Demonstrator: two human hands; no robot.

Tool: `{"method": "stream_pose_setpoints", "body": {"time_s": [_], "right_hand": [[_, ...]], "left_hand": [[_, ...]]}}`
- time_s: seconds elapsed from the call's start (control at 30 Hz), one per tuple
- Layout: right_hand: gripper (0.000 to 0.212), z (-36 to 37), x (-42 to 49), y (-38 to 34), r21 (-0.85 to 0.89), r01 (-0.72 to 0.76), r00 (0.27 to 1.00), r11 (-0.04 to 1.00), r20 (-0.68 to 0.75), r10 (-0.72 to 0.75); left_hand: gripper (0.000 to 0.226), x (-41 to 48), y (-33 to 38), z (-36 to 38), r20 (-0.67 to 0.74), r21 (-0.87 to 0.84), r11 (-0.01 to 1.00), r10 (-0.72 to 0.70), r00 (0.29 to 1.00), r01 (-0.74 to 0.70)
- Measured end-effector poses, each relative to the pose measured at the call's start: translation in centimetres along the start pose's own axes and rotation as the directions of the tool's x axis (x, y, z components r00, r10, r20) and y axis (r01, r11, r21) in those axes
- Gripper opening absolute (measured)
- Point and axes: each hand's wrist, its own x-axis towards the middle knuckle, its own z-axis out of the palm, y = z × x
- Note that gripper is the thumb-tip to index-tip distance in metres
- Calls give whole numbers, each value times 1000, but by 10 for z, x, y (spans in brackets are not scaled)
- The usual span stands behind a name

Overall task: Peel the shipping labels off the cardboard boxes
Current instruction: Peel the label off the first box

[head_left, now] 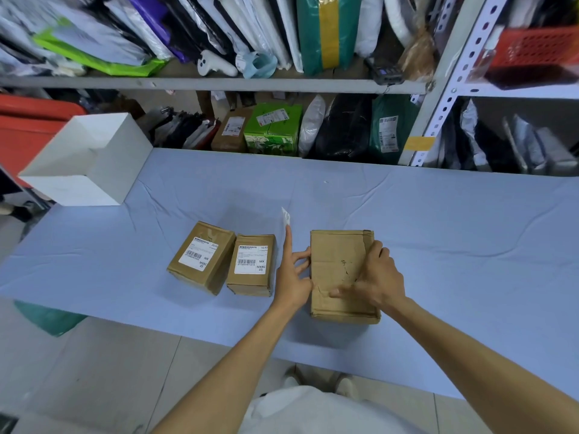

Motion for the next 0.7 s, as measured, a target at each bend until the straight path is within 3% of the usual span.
{"method": "stream_pose_setpoints", "body": {"time_s": [0.2,0.53,0.7], "right_hand": [[70,-3,3,2,108,82,994,991,-82,-73],[30,-8,14,-9,36,67,996,997,-61,-65],[18,-8,15,-2,5,14,1000,1000,-25,-14]], "left_hand": [[114,2,1,-3,-39,21,1000,5,999,-4],[117,10,5,-8,-86,54,998,24,996,-19],[92,17,12,-8,-200,164,982,122,972,-89]]}}
